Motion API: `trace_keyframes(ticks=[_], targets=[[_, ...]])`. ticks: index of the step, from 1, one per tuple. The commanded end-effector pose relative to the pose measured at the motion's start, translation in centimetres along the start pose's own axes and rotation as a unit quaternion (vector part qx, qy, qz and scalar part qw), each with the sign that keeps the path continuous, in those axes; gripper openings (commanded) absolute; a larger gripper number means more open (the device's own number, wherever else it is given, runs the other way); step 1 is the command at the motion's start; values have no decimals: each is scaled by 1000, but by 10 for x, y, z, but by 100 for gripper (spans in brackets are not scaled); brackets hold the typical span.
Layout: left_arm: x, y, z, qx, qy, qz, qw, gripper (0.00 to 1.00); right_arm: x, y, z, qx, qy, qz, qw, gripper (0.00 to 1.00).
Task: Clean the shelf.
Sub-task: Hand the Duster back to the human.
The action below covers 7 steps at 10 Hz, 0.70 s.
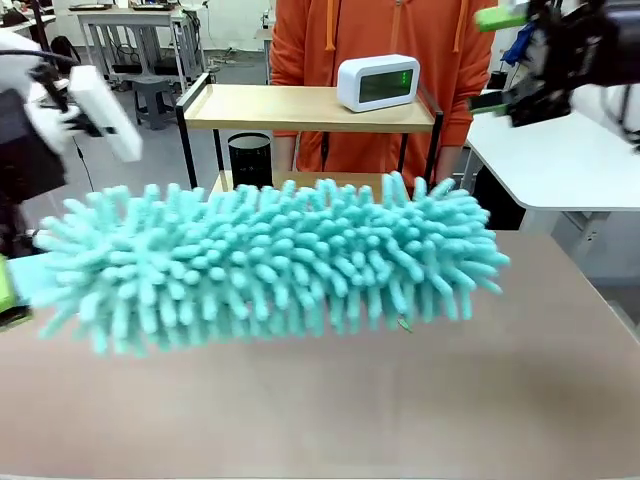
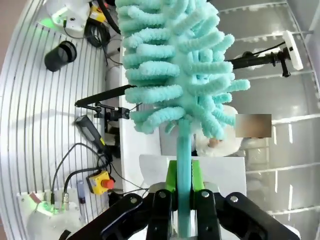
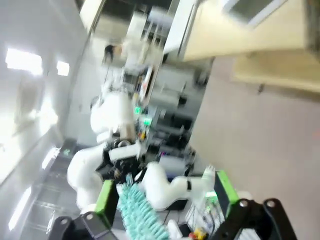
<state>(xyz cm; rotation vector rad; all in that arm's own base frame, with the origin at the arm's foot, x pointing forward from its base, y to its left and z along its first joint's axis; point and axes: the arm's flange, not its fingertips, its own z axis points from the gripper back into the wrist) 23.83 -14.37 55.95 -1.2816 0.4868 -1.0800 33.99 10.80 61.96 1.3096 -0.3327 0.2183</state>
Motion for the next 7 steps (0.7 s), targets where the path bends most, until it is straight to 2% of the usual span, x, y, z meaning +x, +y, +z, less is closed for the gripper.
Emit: trace_keyframes(ticks=[1, 3, 7], targets=[[18, 5, 11, -6, 11, -8, 1000, 13, -12, -1, -37, 39, 90, -5, 995, 100], [38, 13, 13, -22, 22, -25, 999, 13, -42, -4, -72, 42, 187, 1, 981, 100], [59, 26, 18, -32, 16, -41, 999, 13, -71, -11, -94, 70, 269, -8, 960, 100]])
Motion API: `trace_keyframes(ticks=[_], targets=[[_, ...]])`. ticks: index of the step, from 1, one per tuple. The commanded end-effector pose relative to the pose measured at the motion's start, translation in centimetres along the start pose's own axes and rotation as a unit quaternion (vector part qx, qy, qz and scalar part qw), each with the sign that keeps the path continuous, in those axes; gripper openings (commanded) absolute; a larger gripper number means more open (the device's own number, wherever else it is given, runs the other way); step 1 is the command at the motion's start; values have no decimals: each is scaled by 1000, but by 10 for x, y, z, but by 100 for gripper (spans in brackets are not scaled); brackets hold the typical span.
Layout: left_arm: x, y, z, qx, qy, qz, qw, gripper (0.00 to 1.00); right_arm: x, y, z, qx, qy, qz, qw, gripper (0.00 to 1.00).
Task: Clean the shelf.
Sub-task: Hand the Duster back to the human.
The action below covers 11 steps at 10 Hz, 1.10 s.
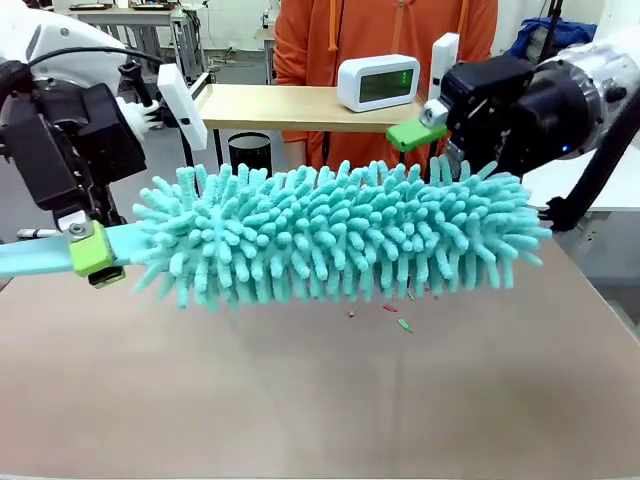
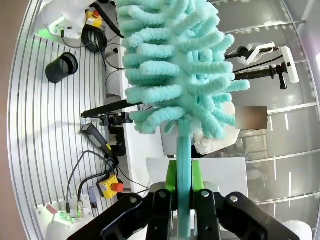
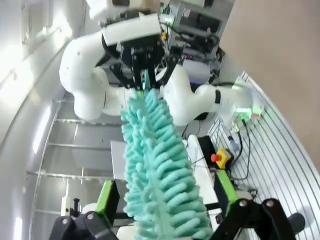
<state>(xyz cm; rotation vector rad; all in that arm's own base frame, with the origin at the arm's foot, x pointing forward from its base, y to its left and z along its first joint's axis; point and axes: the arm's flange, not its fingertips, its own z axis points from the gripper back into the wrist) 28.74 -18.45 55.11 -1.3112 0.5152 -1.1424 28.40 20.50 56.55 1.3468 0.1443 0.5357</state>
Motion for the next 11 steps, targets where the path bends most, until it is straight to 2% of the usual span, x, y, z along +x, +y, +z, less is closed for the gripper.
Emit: trace_keyframes(ticks=[1, 3, 8, 9, 10, 11], targets=[[5, -1, 3, -15, -8, -17, 1000, 13, -4, -4, 5, 4, 65, 13, 998, 100], [4, -1, 5, -19, -4, -12, 1000, 13, -5, -3, 2, -6, 89, 27, 996, 100], [2, 2, 2, -20, -3, -5, 1000, 13, -5, -2, 2, -13, 101, 27, 994, 100], [3, 3, 2, -21, -3, -5, 1000, 13, -7, -3, 2, -17, 110, 30, 993, 51], [3, 3, 2, -16, -6, -5, 1000, 13, -8, -2, 2, -17, 116, 31, 993, 40], [3, 4, 1, -13, -8, -4, 1000, 13, -9, -3, 2, -14, 123, 31, 992, 0]])
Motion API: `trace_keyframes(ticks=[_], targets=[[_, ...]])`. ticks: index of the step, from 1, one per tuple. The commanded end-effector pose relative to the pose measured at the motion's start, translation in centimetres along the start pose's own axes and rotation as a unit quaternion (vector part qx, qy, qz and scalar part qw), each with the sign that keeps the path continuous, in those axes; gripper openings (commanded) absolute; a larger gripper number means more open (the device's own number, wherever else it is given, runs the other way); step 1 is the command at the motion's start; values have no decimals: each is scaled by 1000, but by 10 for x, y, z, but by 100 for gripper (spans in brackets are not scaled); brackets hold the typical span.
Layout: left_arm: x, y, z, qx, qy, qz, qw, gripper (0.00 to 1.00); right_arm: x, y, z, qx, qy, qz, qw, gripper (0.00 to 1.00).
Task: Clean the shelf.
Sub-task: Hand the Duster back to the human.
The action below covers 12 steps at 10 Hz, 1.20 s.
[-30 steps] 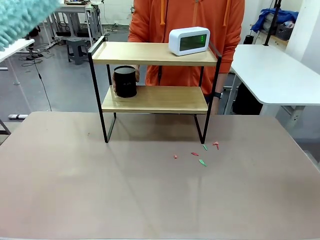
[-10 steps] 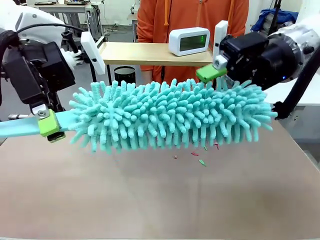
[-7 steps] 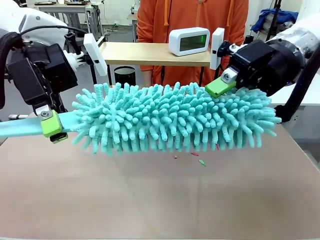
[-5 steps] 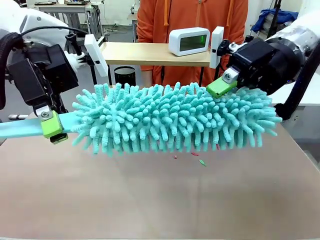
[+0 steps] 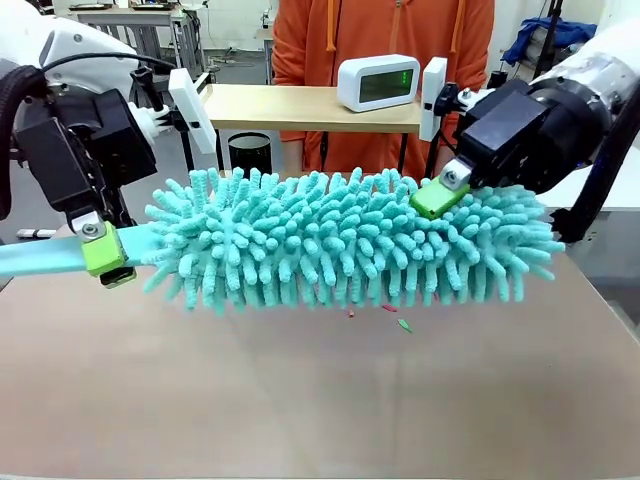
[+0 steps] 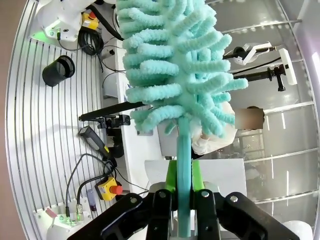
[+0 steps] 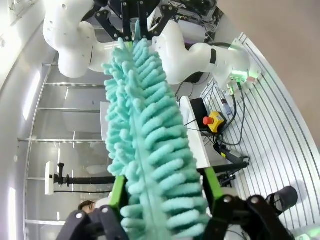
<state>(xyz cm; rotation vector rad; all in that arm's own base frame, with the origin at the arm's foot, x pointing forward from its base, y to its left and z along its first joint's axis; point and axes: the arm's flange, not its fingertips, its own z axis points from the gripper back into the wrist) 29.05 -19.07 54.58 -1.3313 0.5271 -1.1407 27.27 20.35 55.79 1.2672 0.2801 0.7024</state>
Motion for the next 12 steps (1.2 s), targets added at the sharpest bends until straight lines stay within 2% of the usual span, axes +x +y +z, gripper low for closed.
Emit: trace_keyframes(ticks=[1, 2, 3, 4, 5, 9, 12], targets=[[-2, -1, 2, -2, -9, -1, 1000, 13, 1, 1, 8, 1, 24, 12, 1000, 0], [-2, -1, 3, 0, -9, 2, 1000, 13, 2, 0, 8, 0, 22, 9, 1000, 0], [-2, 0, 4, 4, -9, 5, 1000, 13, 2, 0, 8, 0, 24, 8, 1000, 14], [-2, 1, 4, 6, -12, 6, 1000, 13, 1, 1, 8, 4, 28, 8, 1000, 4], [-2, 1, 3, 8, -13, 6, 1000, 13, 2, 0, 9, 7, 29, 6, 1000, 0], [-1, 1, 6, 12, -16, 6, 1000, 13, 5, -3, 8, 5, 31, -1, 1000, 0], [-4, -3, 7, 29, -18, 10, 999, 99, 4, -4, 9, 5, 34, -3, 999, 0]])
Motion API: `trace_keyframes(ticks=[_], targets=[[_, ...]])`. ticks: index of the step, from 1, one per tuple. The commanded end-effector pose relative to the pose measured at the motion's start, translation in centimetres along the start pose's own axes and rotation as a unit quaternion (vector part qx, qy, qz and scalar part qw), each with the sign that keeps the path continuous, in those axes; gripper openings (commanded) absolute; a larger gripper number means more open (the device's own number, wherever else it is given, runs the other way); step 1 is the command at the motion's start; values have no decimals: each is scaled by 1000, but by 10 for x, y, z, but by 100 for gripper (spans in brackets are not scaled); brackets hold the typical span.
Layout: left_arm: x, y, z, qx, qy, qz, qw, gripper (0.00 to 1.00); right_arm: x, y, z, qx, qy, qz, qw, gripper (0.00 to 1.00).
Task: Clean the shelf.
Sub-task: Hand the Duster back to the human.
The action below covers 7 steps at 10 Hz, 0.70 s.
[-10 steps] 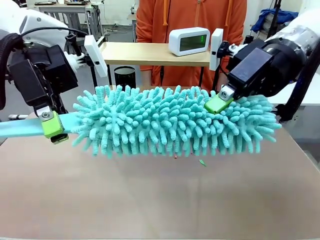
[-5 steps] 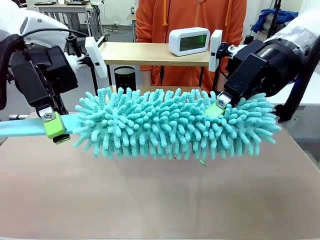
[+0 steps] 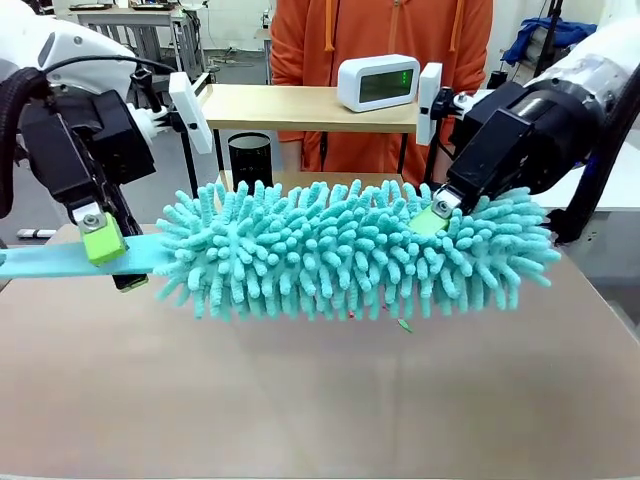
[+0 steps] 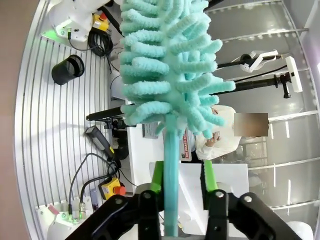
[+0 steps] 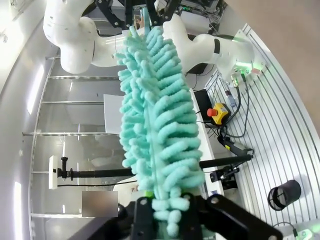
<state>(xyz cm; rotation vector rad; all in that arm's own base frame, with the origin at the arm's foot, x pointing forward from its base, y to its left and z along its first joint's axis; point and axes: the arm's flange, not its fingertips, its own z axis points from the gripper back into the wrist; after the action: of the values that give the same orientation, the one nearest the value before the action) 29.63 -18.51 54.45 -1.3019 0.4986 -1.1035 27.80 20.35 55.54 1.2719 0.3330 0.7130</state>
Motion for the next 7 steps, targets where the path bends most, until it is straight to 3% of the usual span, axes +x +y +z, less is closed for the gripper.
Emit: trace_keyframes(ticks=[1, 3, 4, 5, 7], targets=[[-4, -9, 5, 13, -14, -6, 1000, 100, -1, 0, 8, -8, 11, 6, 1000, 0], [-21, -17, 24, 26, -64, -16, 998, 100, -4, -1, 17, -3, 0, 4, 1000, 0], [-39, -21, 45, 66, -130, -12, 989, 100, -7, -2, 23, 0, -7, 1, 1000, 0], [-67, -26, 72, 129, -241, 0, 962, 100, -13, -3, 33, 7, -17, -3, 1000, 0], [-128, -42, 109, 203, -417, 2, 886, 100, -37, 3, 72, 18, -95, -4, 995, 0]])
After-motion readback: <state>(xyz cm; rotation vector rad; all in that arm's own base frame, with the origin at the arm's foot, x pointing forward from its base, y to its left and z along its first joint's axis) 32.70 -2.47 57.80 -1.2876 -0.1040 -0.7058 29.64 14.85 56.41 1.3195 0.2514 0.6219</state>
